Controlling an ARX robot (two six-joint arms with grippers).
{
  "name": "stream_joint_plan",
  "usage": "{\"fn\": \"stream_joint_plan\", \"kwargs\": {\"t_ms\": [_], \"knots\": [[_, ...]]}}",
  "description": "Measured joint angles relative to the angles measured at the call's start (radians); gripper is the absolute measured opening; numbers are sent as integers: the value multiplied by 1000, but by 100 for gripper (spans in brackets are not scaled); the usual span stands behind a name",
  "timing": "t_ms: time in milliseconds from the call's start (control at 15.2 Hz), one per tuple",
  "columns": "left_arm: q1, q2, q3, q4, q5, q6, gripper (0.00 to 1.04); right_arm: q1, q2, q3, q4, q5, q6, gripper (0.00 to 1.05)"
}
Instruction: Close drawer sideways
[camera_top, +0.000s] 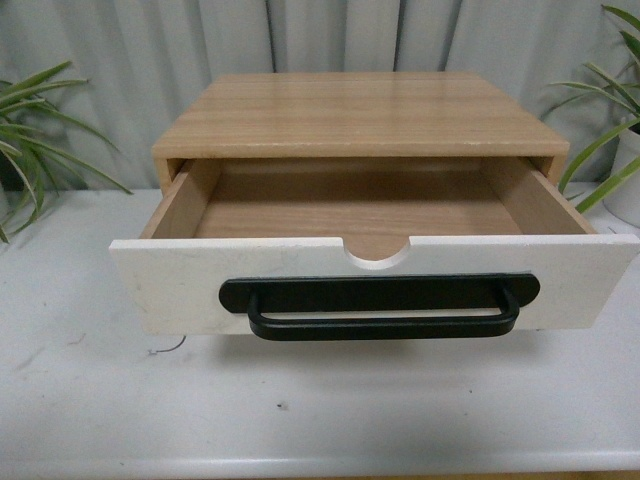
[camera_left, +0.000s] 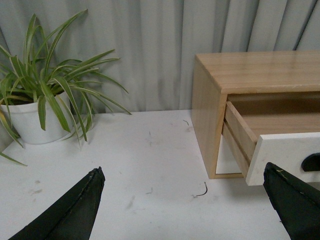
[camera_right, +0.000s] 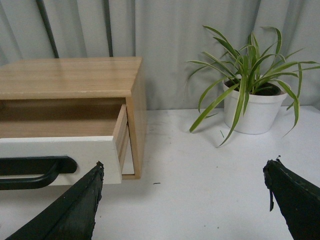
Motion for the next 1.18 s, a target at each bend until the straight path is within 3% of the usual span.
{"fn": "stream_joint_plan", "kwargs": {"t_ms": [1184], "knots": [[0, 0, 0, 0, 0, 0, 98, 0, 0, 0, 0, 0, 0, 98]]}}
